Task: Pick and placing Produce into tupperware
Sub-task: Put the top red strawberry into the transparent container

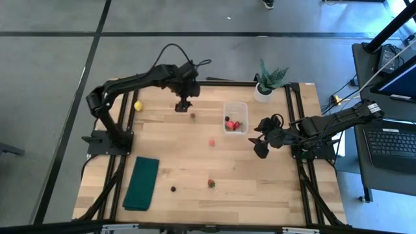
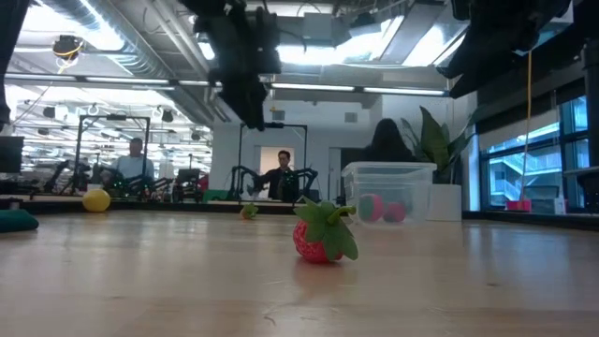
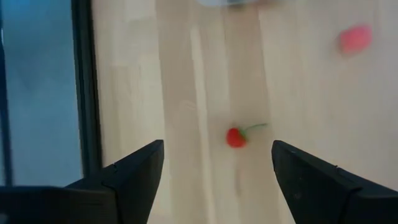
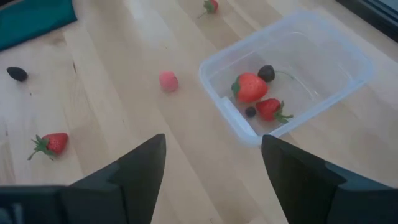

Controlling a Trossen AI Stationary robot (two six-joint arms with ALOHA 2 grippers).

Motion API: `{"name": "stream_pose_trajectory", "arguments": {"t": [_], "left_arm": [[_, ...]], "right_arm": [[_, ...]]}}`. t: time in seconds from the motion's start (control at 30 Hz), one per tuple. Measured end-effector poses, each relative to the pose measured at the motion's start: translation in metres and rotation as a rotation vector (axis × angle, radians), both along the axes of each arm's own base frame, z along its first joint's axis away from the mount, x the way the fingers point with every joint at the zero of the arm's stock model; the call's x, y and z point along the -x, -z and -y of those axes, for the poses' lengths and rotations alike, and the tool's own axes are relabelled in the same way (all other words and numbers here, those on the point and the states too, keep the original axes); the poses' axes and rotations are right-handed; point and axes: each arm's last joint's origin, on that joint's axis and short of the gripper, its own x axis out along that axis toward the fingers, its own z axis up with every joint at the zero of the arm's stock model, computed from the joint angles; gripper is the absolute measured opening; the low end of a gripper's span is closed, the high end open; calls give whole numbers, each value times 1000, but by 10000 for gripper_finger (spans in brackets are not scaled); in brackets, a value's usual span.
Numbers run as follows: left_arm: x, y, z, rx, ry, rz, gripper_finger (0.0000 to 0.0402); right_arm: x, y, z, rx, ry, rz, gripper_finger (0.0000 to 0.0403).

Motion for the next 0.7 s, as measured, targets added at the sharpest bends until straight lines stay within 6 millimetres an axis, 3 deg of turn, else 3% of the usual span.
{"name": "stream_pose_trajectory", "arguments": {"t": [0.17, 0.4, 0.7], "left_arm": [[-11, 23, -8, 26, 95, -39, 286], [-25, 48, -6, 102, -69, -105, 287], [-38, 49, -2, 19, -82, -56, 289]], "right_arm": [[0, 0, 0, -5, 5, 2, 267], [0, 0, 0, -2, 6, 2, 267], [0, 0, 0, 4, 2, -2, 267]]}}
